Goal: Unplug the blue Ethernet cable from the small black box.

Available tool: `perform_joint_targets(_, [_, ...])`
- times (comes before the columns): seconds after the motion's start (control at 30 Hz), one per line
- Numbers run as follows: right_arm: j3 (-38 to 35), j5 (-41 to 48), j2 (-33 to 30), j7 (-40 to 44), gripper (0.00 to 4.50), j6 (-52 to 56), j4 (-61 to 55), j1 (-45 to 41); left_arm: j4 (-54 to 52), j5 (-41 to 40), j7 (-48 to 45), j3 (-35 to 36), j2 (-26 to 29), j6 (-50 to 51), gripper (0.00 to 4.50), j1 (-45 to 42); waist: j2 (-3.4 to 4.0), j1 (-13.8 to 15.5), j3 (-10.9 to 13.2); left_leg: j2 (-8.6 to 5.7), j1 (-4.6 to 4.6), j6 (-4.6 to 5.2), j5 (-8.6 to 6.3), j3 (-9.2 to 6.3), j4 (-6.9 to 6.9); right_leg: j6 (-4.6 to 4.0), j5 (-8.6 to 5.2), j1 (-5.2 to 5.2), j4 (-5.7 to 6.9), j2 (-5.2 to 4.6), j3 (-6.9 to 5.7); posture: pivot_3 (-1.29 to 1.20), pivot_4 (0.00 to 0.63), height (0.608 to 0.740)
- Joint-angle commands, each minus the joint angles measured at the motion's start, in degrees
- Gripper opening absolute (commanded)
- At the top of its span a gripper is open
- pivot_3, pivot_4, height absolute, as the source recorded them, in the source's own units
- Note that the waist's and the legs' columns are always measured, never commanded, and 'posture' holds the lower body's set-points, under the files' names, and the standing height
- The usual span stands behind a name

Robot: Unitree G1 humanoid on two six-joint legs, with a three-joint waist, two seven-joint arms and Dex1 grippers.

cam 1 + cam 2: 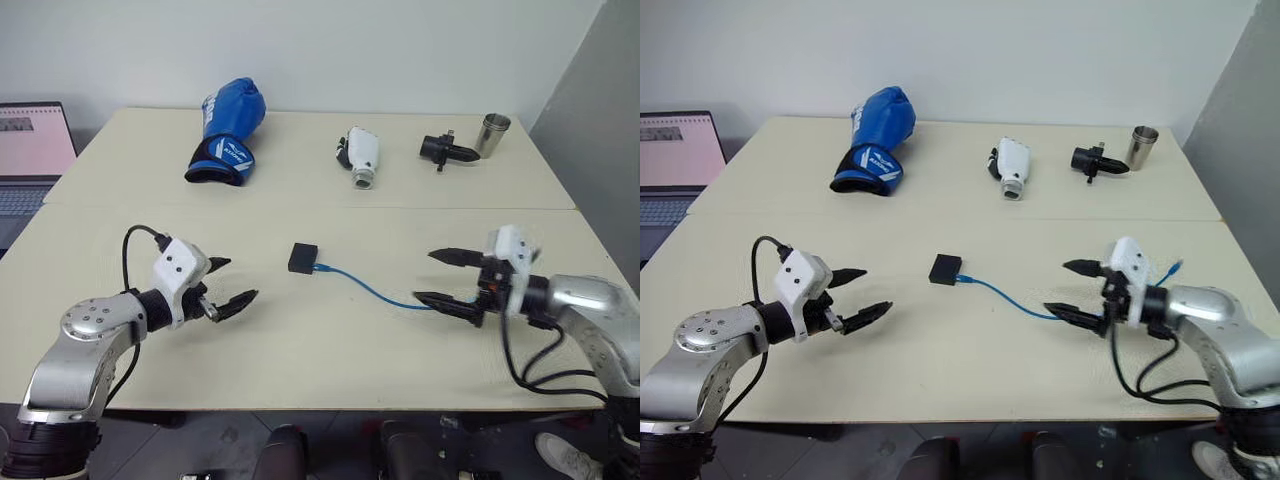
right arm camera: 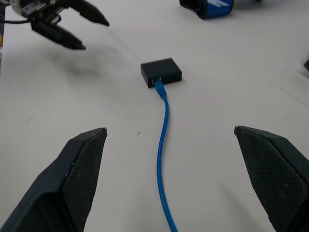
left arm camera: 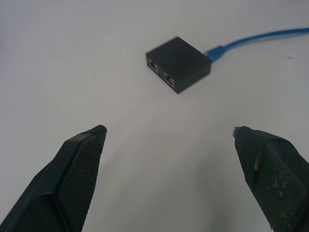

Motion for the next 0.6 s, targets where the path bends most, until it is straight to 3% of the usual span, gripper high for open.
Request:
perform_joint_targets(0.03, [9.3,-10.2,5.0,-1.9,4.49,-7.1,7.8,-5.2,-0.5,-3.7,-5.0,0.6,2.2,1.7,4.50,-0.3,0.01,0.2,0.0,0.00,0.01,0.00,0.00,0.00,-0.02,-0.01,-0.01,0.00,0.02,0.01,-0.01,0.00,0.150,0.740])
perform_joint_targets(0.23, [14.9,-16.4,16.0,-2.8,4.49,-14.4,24.8,-13.2,0.6,-4.7,-7.1,1.9,2.6,-0.4,4.50,-0.6,0.01,0.5,0.0,-0.10,-0.12,0.00,0.00,0.06,-0.01,-0.02,0.00,-0.10,0.02,-0.10,-0.01,0.00,0.150,0.740])
perform_joint_targets(0.6, [15.3,-23.4,26.0,-3.2,4.49,-27.1,51.8,-23.9,1.5,-2.7,-7.9,1.2,4.0,-2.9,4.50,0.7,0.03,0.3,0.0,-0.06,-0.08,0.00,0.00,0.09,-0.05,-0.06,-0.01,-0.28,0.32,-0.08,0.01,0.00,0.150,0.740])
